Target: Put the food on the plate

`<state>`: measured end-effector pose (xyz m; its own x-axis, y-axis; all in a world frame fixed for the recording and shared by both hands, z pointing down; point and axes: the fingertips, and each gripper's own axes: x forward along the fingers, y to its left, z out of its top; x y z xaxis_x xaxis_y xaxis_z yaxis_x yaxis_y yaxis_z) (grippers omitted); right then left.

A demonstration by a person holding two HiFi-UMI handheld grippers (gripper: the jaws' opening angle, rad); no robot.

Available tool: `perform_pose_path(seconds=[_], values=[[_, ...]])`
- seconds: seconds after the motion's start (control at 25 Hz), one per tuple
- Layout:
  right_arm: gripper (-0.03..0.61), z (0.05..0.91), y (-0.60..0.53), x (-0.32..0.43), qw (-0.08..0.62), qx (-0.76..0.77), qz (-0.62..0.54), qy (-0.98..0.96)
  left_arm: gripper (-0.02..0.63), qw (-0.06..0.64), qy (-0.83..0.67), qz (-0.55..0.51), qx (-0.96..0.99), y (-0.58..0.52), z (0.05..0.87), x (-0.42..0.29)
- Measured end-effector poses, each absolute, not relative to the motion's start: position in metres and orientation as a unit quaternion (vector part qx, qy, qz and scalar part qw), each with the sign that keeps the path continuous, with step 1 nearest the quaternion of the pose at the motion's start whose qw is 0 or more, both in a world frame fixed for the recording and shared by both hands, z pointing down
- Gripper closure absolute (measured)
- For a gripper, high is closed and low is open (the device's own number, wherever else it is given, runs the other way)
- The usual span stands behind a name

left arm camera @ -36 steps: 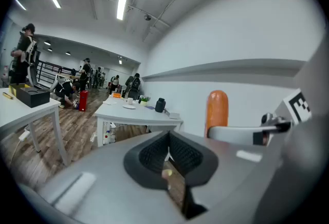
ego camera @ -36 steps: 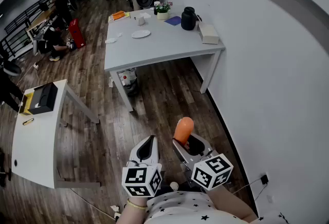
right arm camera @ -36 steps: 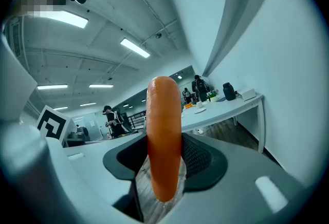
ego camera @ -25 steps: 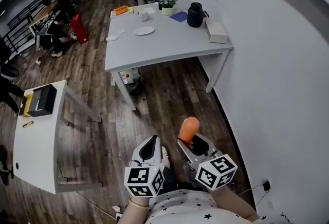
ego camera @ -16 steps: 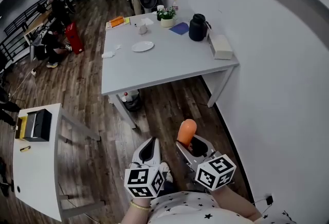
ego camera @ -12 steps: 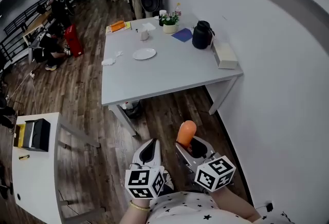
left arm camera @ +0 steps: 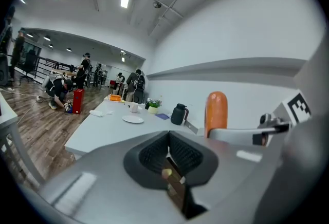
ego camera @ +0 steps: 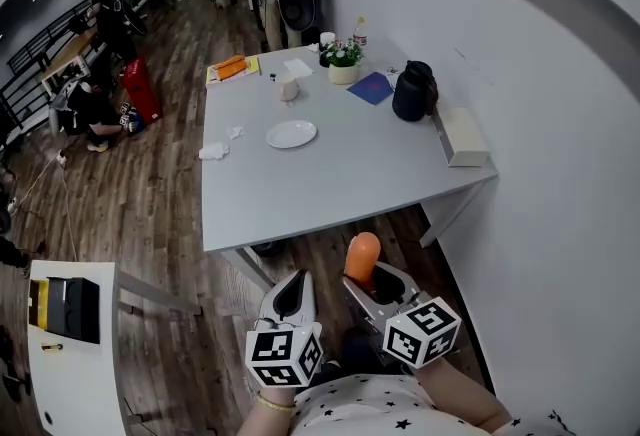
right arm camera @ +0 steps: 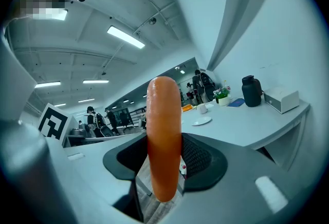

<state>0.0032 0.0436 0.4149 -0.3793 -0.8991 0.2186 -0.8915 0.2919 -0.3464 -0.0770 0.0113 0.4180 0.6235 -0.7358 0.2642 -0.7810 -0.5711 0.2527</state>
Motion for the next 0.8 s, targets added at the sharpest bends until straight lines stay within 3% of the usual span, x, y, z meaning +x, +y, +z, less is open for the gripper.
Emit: perform_pose_path(seconds=[0.4, 0.8], values=[[0.376, 0.423, -0.110, 0.039, -0.009, -0.525, -0.200, 0.827, 0.606, 0.181, -0.462, 0.060, 0.866, -0.124, 0.434, -0.053], [0.374, 0.448, -0.291, 0.081, -0.139, -0.446, -0.167, 0.868, 0.606, 0.206, -0.511, 0.055, 0.832, -0.262, 0.447, -0.032]])
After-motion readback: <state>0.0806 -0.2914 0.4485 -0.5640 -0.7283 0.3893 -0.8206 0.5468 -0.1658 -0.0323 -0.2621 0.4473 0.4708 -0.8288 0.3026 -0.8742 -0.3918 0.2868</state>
